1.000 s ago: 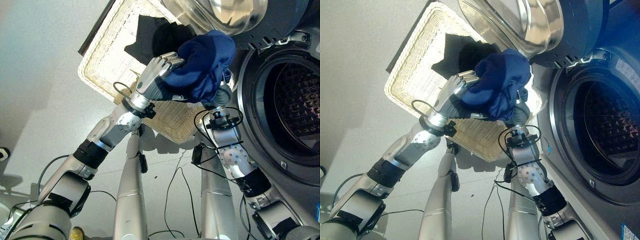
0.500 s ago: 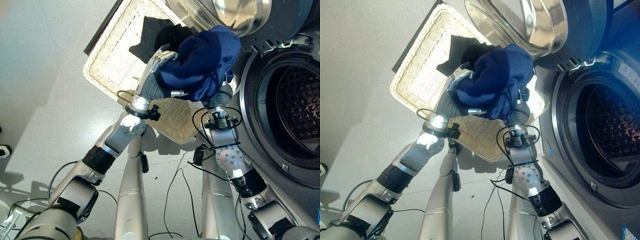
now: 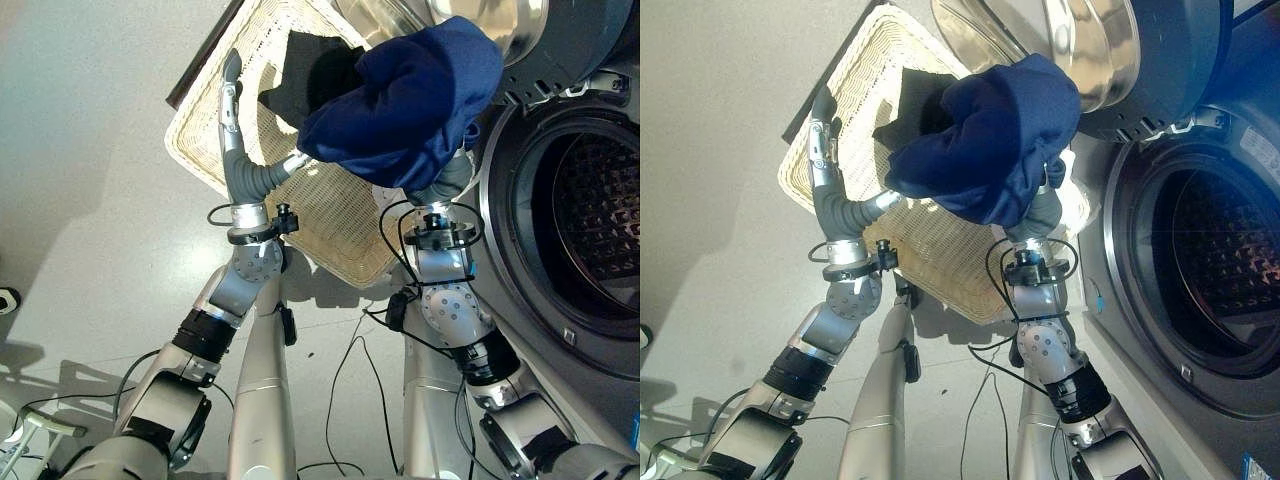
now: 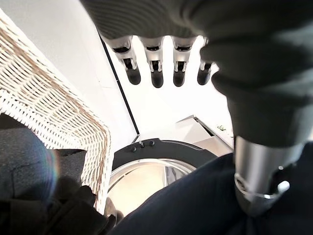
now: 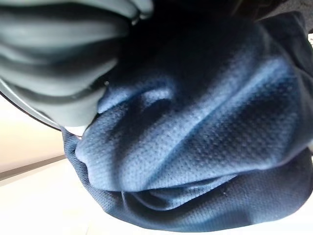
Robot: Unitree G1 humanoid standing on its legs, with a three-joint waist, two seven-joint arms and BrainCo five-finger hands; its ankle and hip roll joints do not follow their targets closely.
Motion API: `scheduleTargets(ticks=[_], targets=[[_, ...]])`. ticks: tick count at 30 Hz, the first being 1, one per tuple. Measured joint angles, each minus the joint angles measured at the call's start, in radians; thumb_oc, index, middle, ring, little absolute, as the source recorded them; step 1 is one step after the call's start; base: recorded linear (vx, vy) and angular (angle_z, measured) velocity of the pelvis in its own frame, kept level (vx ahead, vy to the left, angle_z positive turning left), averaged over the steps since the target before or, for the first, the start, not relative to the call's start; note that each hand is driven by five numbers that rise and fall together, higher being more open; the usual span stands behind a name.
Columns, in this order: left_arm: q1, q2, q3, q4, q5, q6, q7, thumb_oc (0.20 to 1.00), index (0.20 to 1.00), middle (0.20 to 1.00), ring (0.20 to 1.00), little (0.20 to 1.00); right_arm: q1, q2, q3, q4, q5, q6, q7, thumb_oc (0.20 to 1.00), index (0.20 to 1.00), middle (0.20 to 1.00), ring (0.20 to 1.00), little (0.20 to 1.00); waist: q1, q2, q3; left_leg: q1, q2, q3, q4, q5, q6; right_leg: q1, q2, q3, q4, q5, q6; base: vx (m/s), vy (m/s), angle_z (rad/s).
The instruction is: Put the clothes into the washing machine.
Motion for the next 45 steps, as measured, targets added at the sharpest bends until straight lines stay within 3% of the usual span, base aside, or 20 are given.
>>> scheduleTargets(ticks=[10, 15, 21, 26, 28, 31, 45], targets=[[0.000, 0.000, 0.000, 0.003, -0.001, 0.000, -0.001, 1.000, 1.000, 1.000, 1.000, 1.000, 0.006, 0.000, -0.001, 0.003, 0.000, 0.006, -0.001, 0.200, 0.200, 0.200, 0.200, 0.200, -0.001, 0.000, 0.000, 0.000, -0.001, 0.000, 0.001, 0.000, 0.000, 0.000, -0.001, 0.000, 0.001, 0.000, 0.000, 0.00, 0.004, 0.00], [-0.011, 0.021, 0.000, 0.138, -0.007, 0.001, 0.000, 1.000, 1.000, 1.000, 1.000, 1.000, 0.021, -0.009, -0.020, 0.120, 0.001, 0.032, -0.037, 0.200, 0.200, 0.200, 0.200, 0.200, -0.023, 0.000, 0.000, -0.001, -0.004, 0.001, 0.006, 0.001, 0.001, 0.000, -0.004, 0.001, 0.006, 0.000, 0.000, 0.01, 0.032, 0.01], [-0.020, 0.058, -0.004, 0.252, -0.011, -0.004, 0.027, 1.000, 1.000, 1.000, 1.000, 1.000, 0.072, -0.068, -0.084, 0.300, 0.192, 0.055, -0.012, 0.200, 0.200, 0.200, 0.200, 0.200, -0.029, 0.000, 0.000, 0.000, -0.004, 0.002, 0.008, 0.001, 0.001, 0.000, -0.003, 0.008, 0.006, 0.000, 0.000, 0.00, 0.000, 0.00], [-0.039, 0.078, -0.007, 0.306, -0.012, -0.006, 0.038, 1.000, 1.000, 1.000, 1.000, 1.000, 0.073, -0.093, -0.096, 0.356, 0.239, 0.056, 0.002, 0.200, 0.200, 0.200, 0.200, 0.200, -0.036, 0.000, 0.000, 0.000, -0.002, 0.002, 0.007, 0.001, 0.001, -0.001, -0.001, 0.009, 0.004, 0.002, 0.000, 0.00, 0.005, -0.01], [-0.074, 0.116, -0.010, 0.357, -0.013, -0.013, 0.049, 1.000, 1.000, 1.000, 1.000, 1.000, 0.063, -0.135, -0.115, 0.415, 0.318, 0.056, 0.009, 0.200, 0.200, 0.200, 0.200, 0.200, -0.058, -0.001, 0.000, 0.000, 0.004, 0.004, 0.006, 0.001, 0.001, -0.001, 0.004, 0.010, -0.005, 0.007, -0.002, 0.00, 0.025, -0.06], [-0.116, 0.120, -0.029, 0.425, -0.021, -0.020, 0.060, 1.000, 1.000, 1.000, 1.000, 1.000, 0.030, -0.142, -0.129, 0.482, 0.388, 0.056, 0.040, 0.200, 0.200, 0.200, 0.200, 0.200, -0.053, -0.001, 0.000, 0.001, 0.006, 0.007, 0.006, 0.001, 0.001, -0.001, 0.010, 0.011, -0.007, 0.010, -0.003, 0.00, 0.003, -0.04], [-0.202, 0.181, -0.088, 0.614, -0.131, -0.021, 0.062, 1.000, 1.000, 1.000, 1.000, 1.000, -0.087, -0.240, -0.224, 0.862, 0.577, 0.002, 0.027, 0.200, 0.200, 0.200, 0.200, 0.200, -0.057, -0.003, 0.001, 0.002, 0.018, 0.022, 0.004, 0.002, -0.001, 0.000, 0.025, 0.017, -0.034, 0.030, -0.008, 0.00, -0.010, -0.03]])
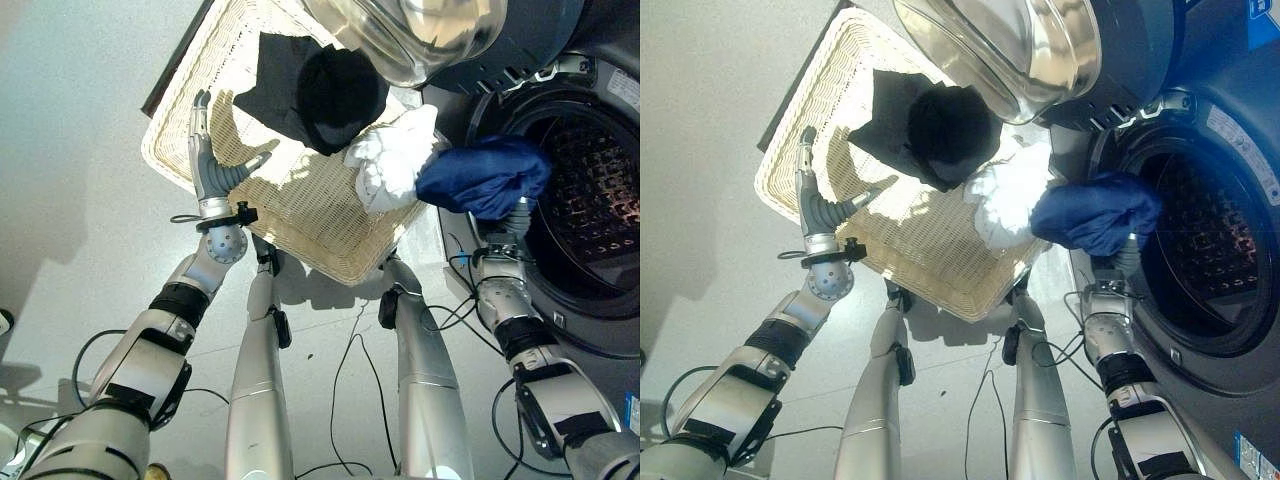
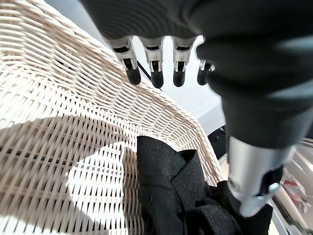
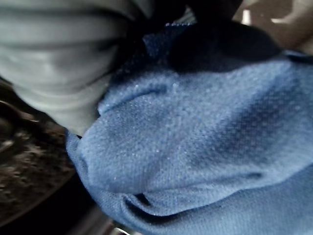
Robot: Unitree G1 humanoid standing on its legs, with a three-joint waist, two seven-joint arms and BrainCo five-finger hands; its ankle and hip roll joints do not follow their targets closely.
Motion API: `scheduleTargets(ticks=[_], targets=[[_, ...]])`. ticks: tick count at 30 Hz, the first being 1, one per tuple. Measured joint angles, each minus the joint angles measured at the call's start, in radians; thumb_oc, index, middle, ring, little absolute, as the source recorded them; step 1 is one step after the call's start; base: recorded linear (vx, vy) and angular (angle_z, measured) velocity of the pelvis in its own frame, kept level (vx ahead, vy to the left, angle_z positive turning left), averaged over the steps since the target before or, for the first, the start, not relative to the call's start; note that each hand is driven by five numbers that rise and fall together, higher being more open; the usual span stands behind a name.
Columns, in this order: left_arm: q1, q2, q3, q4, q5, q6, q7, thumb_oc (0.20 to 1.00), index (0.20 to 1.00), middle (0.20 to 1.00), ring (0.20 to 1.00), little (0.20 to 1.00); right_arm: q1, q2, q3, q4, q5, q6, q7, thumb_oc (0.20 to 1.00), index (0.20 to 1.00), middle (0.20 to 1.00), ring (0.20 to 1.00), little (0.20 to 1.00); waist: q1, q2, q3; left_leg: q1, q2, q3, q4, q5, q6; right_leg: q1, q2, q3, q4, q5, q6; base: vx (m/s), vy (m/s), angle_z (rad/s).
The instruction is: Put the clothes into the washing machine.
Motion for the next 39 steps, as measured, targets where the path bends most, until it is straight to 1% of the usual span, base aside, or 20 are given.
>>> scheduleTargets(ticks=[4, 10, 15, 17, 20, 22, 24, 25, 28, 29, 30, 31, 32, 33, 35, 39], targets=[[-0.034, 0.015, -0.023, 0.039, -0.004, -0.003, -0.003, 1.000, 1.000, 1.000, 1.000, 1.000, -0.055, -0.026, -0.031, 0.128, 0.003, -0.002, -0.034, 0.200, 0.200, 0.200, 0.200, 0.200, 0.000, 0.000, 0.000, -0.001, 0.005, 0.001, -0.003, 0.003, -0.004, -0.002, 0.006, 0.000, -0.004, 0.002, -0.003, 0.00, -0.008, -0.01], [-0.047, 0.026, -0.040, 0.048, -0.012, -0.018, -0.022, 1.000, 1.000, 1.000, 1.000, 1.000, -0.094, -0.069, -0.040, 0.174, 0.002, -0.003, -0.054, 0.200, 0.200, 0.200, 0.200, 0.200, 0.004, 0.000, 0.000, -0.004, 0.006, 0.001, -0.005, 0.004, -0.005, -0.005, 0.007, -0.001, -0.007, 0.004, -0.005, 0.00, -0.018, 0.00], [-0.060, 0.046, -0.072, 0.049, -0.039, -0.018, -0.023, 1.000, 1.000, 1.000, 1.000, 1.000, -0.122, -0.082, -0.040, 0.170, -0.043, -0.019, -0.150, 0.200, 0.200, 0.200, 0.200, 0.200, 0.009, 0.000, 0.000, -0.004, 0.005, 0.001, -0.006, 0.004, -0.005, -0.005, 0.006, -0.002, -0.007, 0.004, -0.005, 0.00, -0.044, 0.00], [-0.060, 0.046, -0.075, 0.049, -0.039, -0.018, -0.022, 1.000, 1.000, 1.000, 1.000, 1.000, -0.150, -0.090, -0.042, 0.181, -0.111, -0.049, -0.245, 0.200, 0.200, 0.200, 0.200, 0.200, 0.010, 0.000, 0.000, -0.005, 0.005, 0.000, -0.006, 0.004, -0.005, -0.006, 0.006, -0.002, -0.007, 0.004, -0.005, -0.01, -0.067, 0.00], [-0.063, 0.048, -0.075, 0.047, -0.039, -0.018, -0.022, 1.000, 1.000, 1.000, 1.000, 1.000, -0.184, -0.117, -0.044, 0.217, -0.187, -0.074, -0.360, 0.200, 0.200, 0.200, 0.200, 0.200, 0.015, 0.000, 0.000, -0.007, 0.006, -0.001, -0.006, 0.005, -0.006, -0.008, 0.006, -0.002, -0.006, 0.004, -0.005, 0.00, -0.078, -0.01], [-0.065, 0.049, -0.082, 0.044, -0.039, -0.017, -0.021, 1.000, 1.000, 1.000, 1.000, 1.000, -0.195, -0.177, -0.048, 0.250, -0.245, -0.107, -0.469, 0.200, 0.200, 0.200, 0.200, 0.200, 0.032, 0.000, 0.000, -0.007, 0.007, -0.002, -0.006, 0.005, -0.007, -0.007, 0.007, -0.004, -0.007, 0.004, -0.005, -0.01, -0.062, 0.00], [-0.060, 0.067, -0.111, 0.034, -0.041, -0.016, -0.016, 1.000, 1.000, 1.000, 1.000, 1.000, -0.201, -0.223, -0.069, 0.264, -0.325, -0.142, -0.594, 0.200, 0.200, 0.200, 0.200, 0.200, 0.033, 0.000, 0.000, -0.009, 0.005, -0.008, -0.007, 0.006, -0.007, -0.007, 0.005, -0.006, -0.008, 0.005, -0.005, -0.01, -0.027, 0.03], [-0.060, 0.070, -0.115, 0.033, -0.040, -0.016, -0.017, 1.000, 1.000, 1.000, 1.000, 1.000, -0.204, -0.234, -0.070, 0.269, -0.341, -0.147, -0.619, 0.200, 0.200, 0.200, 0.200, 0.200, 0.033, 0.000, 0.000, -0.009, 0.004, -0.009, -0.007, 0.006, -0.007, -0.007, 0.005, -0.006, -0.008, 0.005, -0.004, 0.00, 0.000, 0.00], [-0.061, 0.080, -0.118, 0.031, -0.041, -0.016, -0.016, 1.000, 1.000, 1.000, 1.000, 1.000, -0.242, -0.308, -0.070, 0.321, -0.432, -0.157, -0.808, 0.200, 0.200, 0.200, 0.200, 0.200, 0.033, 0.000, 0.000, -0.010, 0.002, -0.017, -0.008, 0.005, -0.007, -0.004, 0.005, -0.006, -0.020, 0.013, -0.002, 0.00, 0.000, 0.00], [-0.059, 0.081, -0.118, 0.029, -0.041, -0.016, -0.016, 1.000, 1.000, 1.000, 1.000, 1.000, -0.242, -0.322, -0.070, 0.322, -0.450, -0.158, -0.842, 0.200, 0.200, 0.200, 0.200, 0.200, 0.033, 0.000, 0.000, -0.010, 0.002, -0.017, -0.008, 0.005, -0.007, -0.002, 0.005, -0.006, -0.022, 0.014, -0.002, 0.00, 0.000, 0.00], [-0.059, 0.085, -0.119, 0.027, -0.041, -0.016, -0.015, 1.000, 1.000, 1.000, 1.000, 1.000, -0.240, -0.343, -0.070, 0.322, -0.487, -0.158, -0.899, 0.216, 0.216, 0.216, 0.216, 0.216, 0.032, 0.000, 0.000, -0.009, 0.003, -0.018, -0.008, 0.005, -0.007, 0.001, 0.006, -0.007, -0.025, 0.015, -0.002, 0.00, 0.000, 0.00], [-0.059, 0.086, -0.120, 0.026, -0.041, -0.016, -0.011, 1.000, 1.000, 1.000, 1.000, 1.000, -0.242, -0.360, -0.070, 0.322, -0.516, -0.158, -0.939, 0.768, 0.768, 0.768, 0.768, 0.768, 0.033, 0.000, 0.000, -0.010, 0.003, -0.018, -0.008, 0.005, -0.007, 0.001, 0.006, -0.007, -0.029, 0.018, -0.003, 0.00, 0.000, 0.00], [-0.060, 0.087, -0.120, 0.025, -0.041, -0.016, -0.010, 1.000, 1.000, 1.000, 1.000, 1.000, -0.244, -0.366, -0.069, 0.322, -0.528, -0.157, -0.957, 0.893, 0.893, 0.893, 0.893, 0.893, 0.032, 0.000, 0.000, -0.011, 0.003, -0.019, -0.008, 0.005, -0.007, 0.001, 0.006, -0.007, -0.031, 0.019, -0.002, 0.00, 0.000, 0.00], [-0.060, 0.087, -0.120, 0.023, -0.041, -0.016, -0.010, 1.000, 1.000, 1.000, 1.000, 1.000, -0.251, -0.373, -0.068, 0.323, -0.560, -0.153, -1.008, 1.000, 1.000, 1.000, 1.000, 1.000, 0.031, 0.000, 0.000, -0.011, 0.003, -0.019, -0.009, 0.005, -0.007, 0.001, 0.007, -0.007, -0.034, 0.022, -0.002, 0.00, 0.000, 0.00], [-0.060, 0.088, -0.120, 0.017, -0.041, -0.016, -0.010, 1.000, 1.000, 1.000, 1.000, 1.000, -0.251, -0.380, -0.067, 0.322, -0.583, -0.138, -1.060, 1.000, 1.000, 1.000, 1.000, 1.000, 0.032, 0.000, 0.000, -0.011, 0.003, -0.020, -0.011, 0.005, -0.007, 0.001, 0.007, -0.007, -0.036, 0.022, -0.002, 0.00, 0.000, 0.00], [-0.061, 0.095, -0.121, 0.012, -0.042, -0.016, -0.010, 1.000, 1.000, 1.000, 1.000, 1.000, -0.251, -0.386, -0.062, 0.324, -0.588, -0.092, -1.087, 1.000, 1.000, 1.000, 1.000, 1.000, 0.032, 0.000, 0.000, -0.012, 0.002, -0.021, -0.012, 0.005, -0.007, 0.003, 0.007, -0.009, -0.038, 0.022, -0.001, 0.00, 0.000, 0.00]])
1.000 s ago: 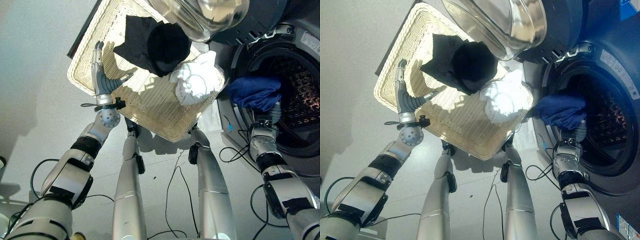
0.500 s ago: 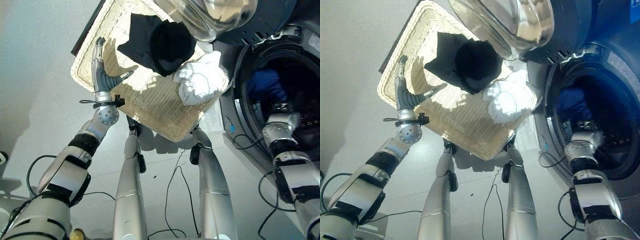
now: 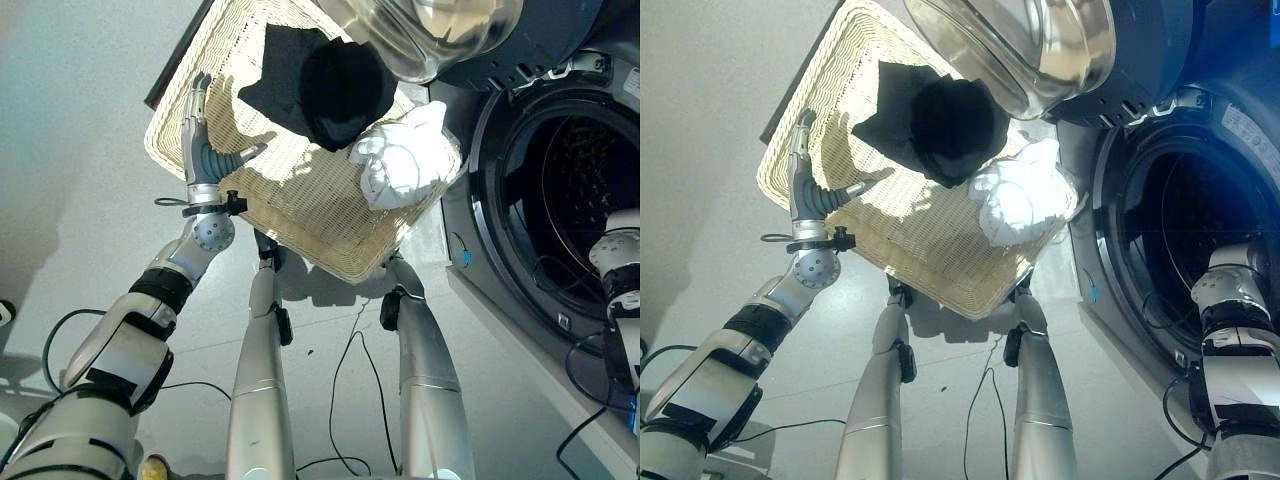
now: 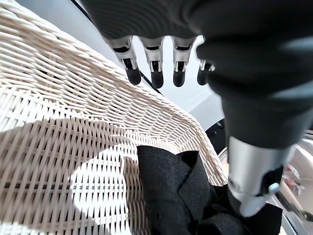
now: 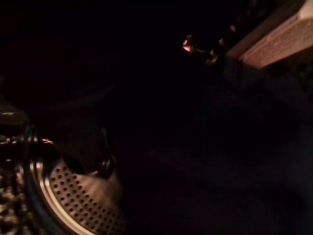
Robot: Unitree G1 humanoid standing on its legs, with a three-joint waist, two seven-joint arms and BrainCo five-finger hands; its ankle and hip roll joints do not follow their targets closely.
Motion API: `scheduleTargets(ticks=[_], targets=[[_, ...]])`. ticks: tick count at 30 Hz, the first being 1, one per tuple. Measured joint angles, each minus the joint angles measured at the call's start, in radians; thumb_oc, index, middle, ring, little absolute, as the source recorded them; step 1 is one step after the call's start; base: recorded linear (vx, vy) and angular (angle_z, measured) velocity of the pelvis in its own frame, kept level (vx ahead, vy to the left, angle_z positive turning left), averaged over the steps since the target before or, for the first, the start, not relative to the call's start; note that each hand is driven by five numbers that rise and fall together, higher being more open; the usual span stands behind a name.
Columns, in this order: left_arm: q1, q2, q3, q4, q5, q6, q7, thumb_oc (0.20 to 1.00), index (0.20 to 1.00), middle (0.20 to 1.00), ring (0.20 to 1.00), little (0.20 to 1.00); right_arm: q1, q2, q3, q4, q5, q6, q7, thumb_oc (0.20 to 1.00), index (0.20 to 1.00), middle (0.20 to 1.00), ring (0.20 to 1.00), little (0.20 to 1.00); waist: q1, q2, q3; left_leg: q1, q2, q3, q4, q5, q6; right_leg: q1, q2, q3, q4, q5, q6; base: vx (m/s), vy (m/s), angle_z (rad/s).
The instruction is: Put the clothes into the washing machine.
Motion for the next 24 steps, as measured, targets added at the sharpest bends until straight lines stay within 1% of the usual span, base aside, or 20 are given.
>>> scheduleTargets(ticks=[2, 9, 10, 11, 15, 24], targets=[[0.000, 0.015, 0.000, -0.003, -0.008, 0.000, 0.000, 1.000, 1.000, 1.000, 1.000, 1.000, 0.000, 0.000, 0.015, 0.001, 0.001, 0.021, 0.001, 1.000, 1.000, 1.000, 1.000, 1.000, 0.001, 0.000, 0.000, 0.000, 0.000, 0.000, 0.000, 0.000, 0.000, 0.000, 0.000, -0.001, 0.000, 0.000, 0.000, 0.00, 0.000, 0.00], [0.004, 0.025, 0.000, -0.004, -0.009, 0.000, 0.000, 1.000, 1.000, 1.000, 1.000, 1.000, 0.003, -0.002, 0.034, 0.006, 0.001, 0.030, 0.002, 1.000, 1.000, 1.000, 1.000, 1.000, 0.000, 0.000, 0.000, 0.008, 0.000, -0.008, 0.002, 0.000, 0.000, 0.018, 0.000, -0.009, -0.007, 0.002, 0.000, 0.00, 0.002, 0.01], [-0.008, 0.026, -0.026, -0.007, -0.008, 0.000, -0.001, 1.000, 1.000, 1.000, 1.000, 1.000, -0.008, 0.001, 0.039, 0.022, 0.002, 0.042, 0.011, 1.000, 1.000, 1.000, 1.000, 1.000, 0.004, 0.000, 0.000, 0.008, -0.003, -0.011, 0.003, 0.002, 0.002, 0.021, -0.003, -0.011, -0.007, 0.004, 0.002, 0.00, 0.005, 0.05], [-0.008, 0.026, -0.029, -0.008, -0.008, -0.001, -0.002, 1.000, 1.000, 1.000, 1.000, 1.000, -0.009, 0.002, 0.040, 0.022, 0.002, 0.048, 0.011, 1.000, 1.000, 1.000, 1.000, 1.000, 0.003, 0.000, 0.000, 0.007, -0.004, -0.013, 0.003, 0.003, 0.003, 0.022, -0.004, -0.012, -0.007, 0.005, 0.002, 0.00, 0.003, 0.07], [-0.001, 0.028, -0.029, -0.011, -0.009, -0.001, -0.001, 1.000, 1.000, 1.000, 1.000, 1.000, -0.009, 0.000, 0.038, 0.022, 0.002, 0.051, 0.011, 1.000, 1.000, 1.000, 1.000, 1.000, 0.003, 0.000, 0.000, 0.006, -0.004, -0.025, 0.006, 0.004, 0.002, 0.031, -0.004, -0.023, -0.011, 0.005, 0.002, 0.00, -0.004, 0.04], [-0.002, 0.028, -0.029, -0.011, -0.009, -0.001, -0.001, 1.000, 1.000, 1.000, 1.000, 1.000, -0.010, -0.001, 0.039, 0.023, 0.000, 0.054, 0.015, 1.000, 1.000, 1.000, 1.000, 1.000, 0.001, 0.000, 0.000, 0.004, -0.004, -0.024, 0.005, 0.005, 0.003, 0.030, -0.004, -0.022, -0.015, 0.008, 0.002, 0.00, 0.000, 0.00]])
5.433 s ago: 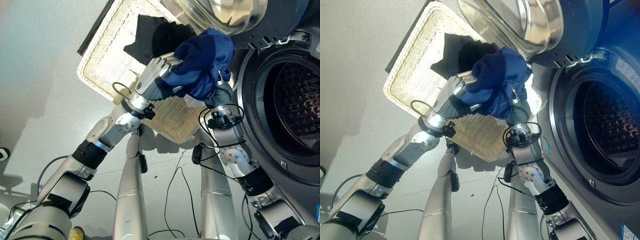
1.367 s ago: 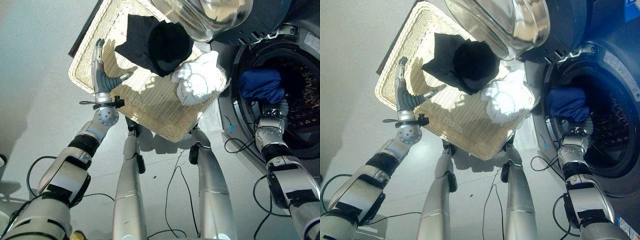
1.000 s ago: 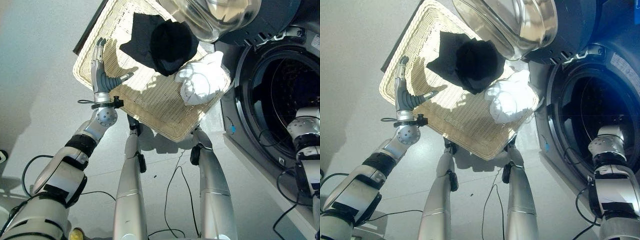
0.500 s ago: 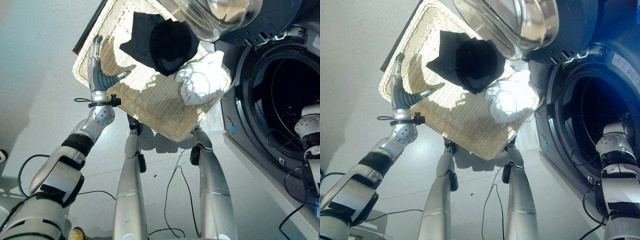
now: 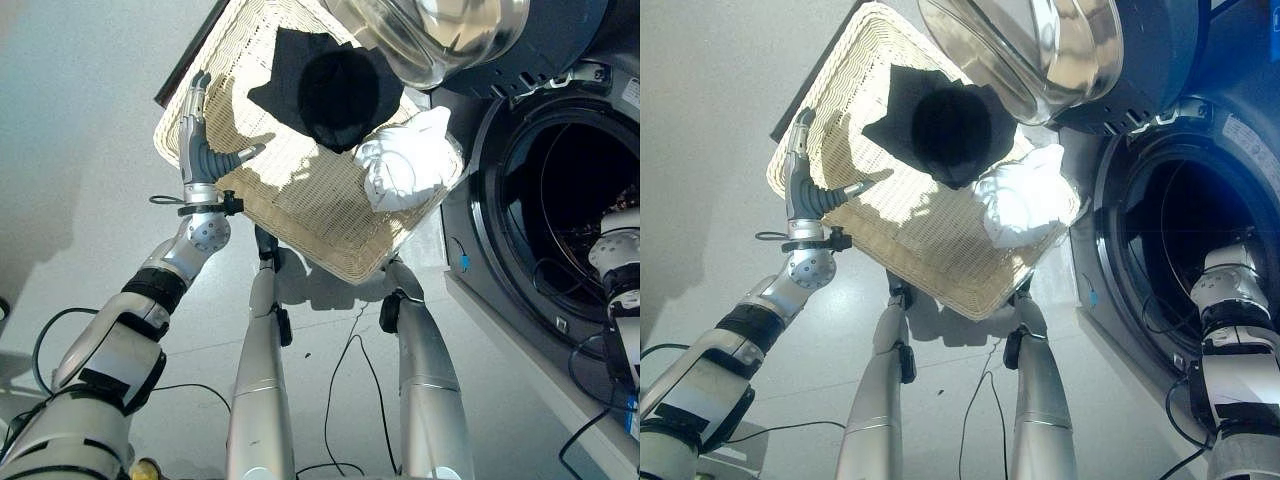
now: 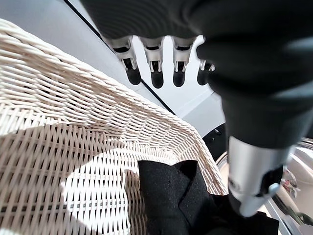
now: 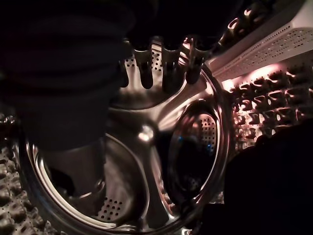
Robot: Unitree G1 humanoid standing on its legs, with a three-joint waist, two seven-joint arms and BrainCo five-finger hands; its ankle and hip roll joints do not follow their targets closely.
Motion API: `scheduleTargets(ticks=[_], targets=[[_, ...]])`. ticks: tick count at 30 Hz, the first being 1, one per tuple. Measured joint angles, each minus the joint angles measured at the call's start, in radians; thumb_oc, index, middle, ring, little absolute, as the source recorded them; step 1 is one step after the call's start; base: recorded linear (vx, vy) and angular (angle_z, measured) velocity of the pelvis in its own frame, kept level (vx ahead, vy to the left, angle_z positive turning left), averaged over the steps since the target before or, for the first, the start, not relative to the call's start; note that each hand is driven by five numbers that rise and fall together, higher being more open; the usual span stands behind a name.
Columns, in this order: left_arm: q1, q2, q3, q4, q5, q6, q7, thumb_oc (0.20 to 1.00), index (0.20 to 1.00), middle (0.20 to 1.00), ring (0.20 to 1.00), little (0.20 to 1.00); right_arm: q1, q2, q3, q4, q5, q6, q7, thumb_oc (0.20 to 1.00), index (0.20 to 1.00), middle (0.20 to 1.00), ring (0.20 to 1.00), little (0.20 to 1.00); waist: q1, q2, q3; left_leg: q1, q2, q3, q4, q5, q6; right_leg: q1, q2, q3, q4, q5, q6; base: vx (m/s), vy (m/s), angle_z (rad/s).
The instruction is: Put the clothes into the washing machine.
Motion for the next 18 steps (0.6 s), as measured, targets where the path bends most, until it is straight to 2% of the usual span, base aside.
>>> scheduleTargets(ticks=[9, 14, 18], targets=[[0.000, -0.003, 0.000, 0.000, -0.001, 0.000, -0.025, 1.000, 1.000, 1.000, 1.000, 1.000, 0.018, 0.035, 0.022, -0.012, -0.067, 0.082, 0.143, 1.000, 1.000, 1.000, 1.000, 1.000, 0.000, 0.000, 0.000, -0.001, 0.000, 0.001, 0.000, 0.000, 0.000, -0.002, 0.000, 0.001, 0.001, 0.001, 0.000, 0.00, 0.000, 0.00], [0.001, -0.013, -0.005, 0.000, -0.023, 0.005, -0.063, 1.000, 1.000, 1.000, 1.000, 1.000, 0.041, 0.091, 0.057, -0.030, -0.202, 0.122, 0.175, 1.000, 1.000, 1.000, 1.000, 1.000, -0.001, 0.000, 0.000, 0.000, 0.000, 0.002, 0.000, 0.000, 0.000, -0.002, 0.000, 0.002, 0.000, 0.000, 0.000, 0.00, 0.023, 0.00], [-0.009, -0.014, -0.051, 0.001, 0.009, 0.043, -0.078, 1.000, 1.000, 1.000, 1.000, 1.000, 0.064, 0.134, 0.087, -0.056, -0.316, 0.131, 0.176, 1.000, 1.000, 1.000, 1.000, 1.000, 0.000, 0.000, 0.000, 0.000, -0.001, 0.006, -0.002, 0.000, 0.000, -0.006, 0.000, 0.006, 0.000, 0.000, 0.000, 0.00, 0.034, -0.01]])
